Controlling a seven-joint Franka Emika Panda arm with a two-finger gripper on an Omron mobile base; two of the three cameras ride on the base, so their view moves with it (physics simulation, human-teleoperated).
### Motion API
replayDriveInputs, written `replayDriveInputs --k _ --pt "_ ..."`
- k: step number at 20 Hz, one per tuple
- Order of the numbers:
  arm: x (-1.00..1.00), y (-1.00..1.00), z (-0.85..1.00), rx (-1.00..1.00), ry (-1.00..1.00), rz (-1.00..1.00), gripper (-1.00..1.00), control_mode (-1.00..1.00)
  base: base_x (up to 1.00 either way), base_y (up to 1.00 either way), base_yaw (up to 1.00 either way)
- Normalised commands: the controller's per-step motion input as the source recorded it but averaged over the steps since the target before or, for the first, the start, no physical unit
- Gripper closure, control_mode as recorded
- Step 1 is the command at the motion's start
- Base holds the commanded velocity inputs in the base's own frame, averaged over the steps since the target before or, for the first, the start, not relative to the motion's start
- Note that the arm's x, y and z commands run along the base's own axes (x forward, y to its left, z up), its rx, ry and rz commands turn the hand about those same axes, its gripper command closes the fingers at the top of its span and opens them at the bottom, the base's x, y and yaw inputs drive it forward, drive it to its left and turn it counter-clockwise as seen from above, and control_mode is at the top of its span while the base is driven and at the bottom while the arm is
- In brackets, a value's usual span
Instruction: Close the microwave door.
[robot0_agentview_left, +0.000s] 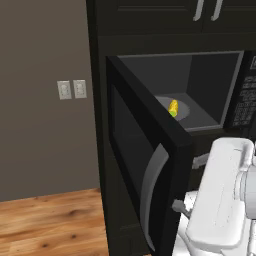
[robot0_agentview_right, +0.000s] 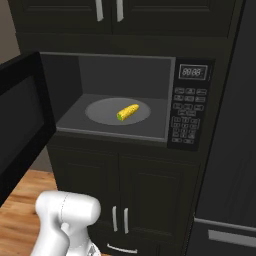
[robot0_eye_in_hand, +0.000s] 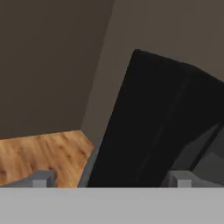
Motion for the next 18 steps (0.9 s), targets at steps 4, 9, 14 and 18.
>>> replayDriveInputs --k 4,9,14,18 --pt "-0.76 0.41 0.0 0.0 -0.25 -0.09 -1.0 -1.0 0.0 0.0 0.0" --pt "-0.14 0.5 -0.12 -0.01 -0.11 -0.24 -1.0 -1.0 0.0 0.0 0.0" --pt "0.02 0.17 -0.16 0.0 -0.04 -0.33 -1.0 -1.0 0.0 0.0 0.0" --pt "0.0 0.0 -0.22 0.02 -0.09 -0.34 -1.0 -1.0 0.0 0.0 0.0"
